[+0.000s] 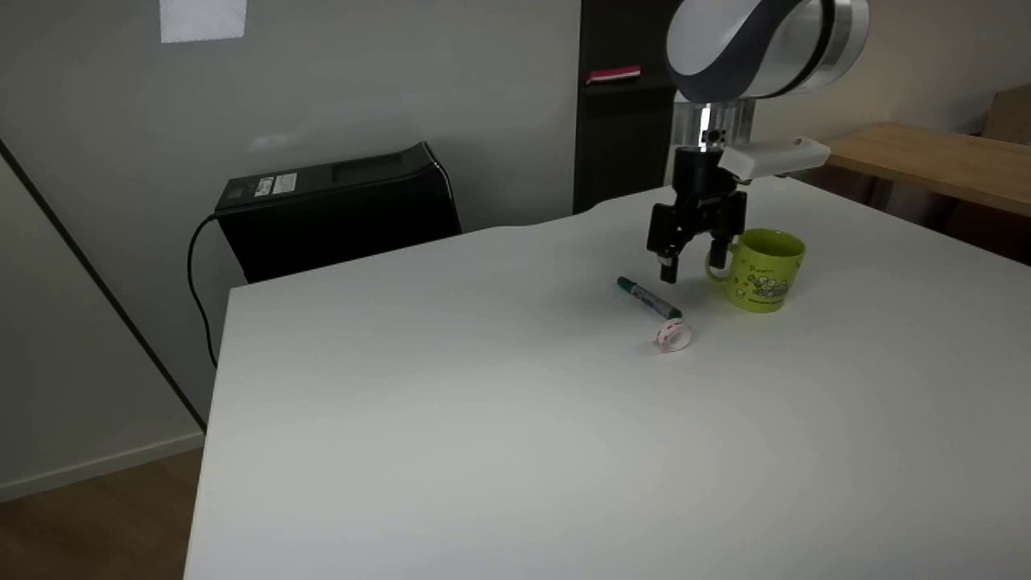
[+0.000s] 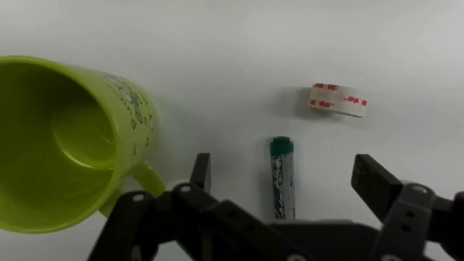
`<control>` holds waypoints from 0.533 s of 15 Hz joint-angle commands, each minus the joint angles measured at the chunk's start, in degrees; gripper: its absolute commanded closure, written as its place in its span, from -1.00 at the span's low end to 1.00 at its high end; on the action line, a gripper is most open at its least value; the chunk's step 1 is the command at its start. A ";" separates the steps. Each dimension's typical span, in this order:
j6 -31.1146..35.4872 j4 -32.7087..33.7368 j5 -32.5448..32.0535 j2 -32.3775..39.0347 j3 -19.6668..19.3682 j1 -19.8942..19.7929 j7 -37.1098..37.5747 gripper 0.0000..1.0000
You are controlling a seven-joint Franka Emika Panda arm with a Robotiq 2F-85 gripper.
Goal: Take the marker off of the table and place it in the green cup
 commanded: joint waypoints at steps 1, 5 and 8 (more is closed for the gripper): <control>-1.54 6.60 -1.95 4.74 -2.00 1.88 7.55 -1.00; -1.29 9.72 -3.53 8.04 -3.45 3.04 11.81 -1.00; -1.21 11.42 -4.03 9.76 -3.51 3.62 12.83 -1.00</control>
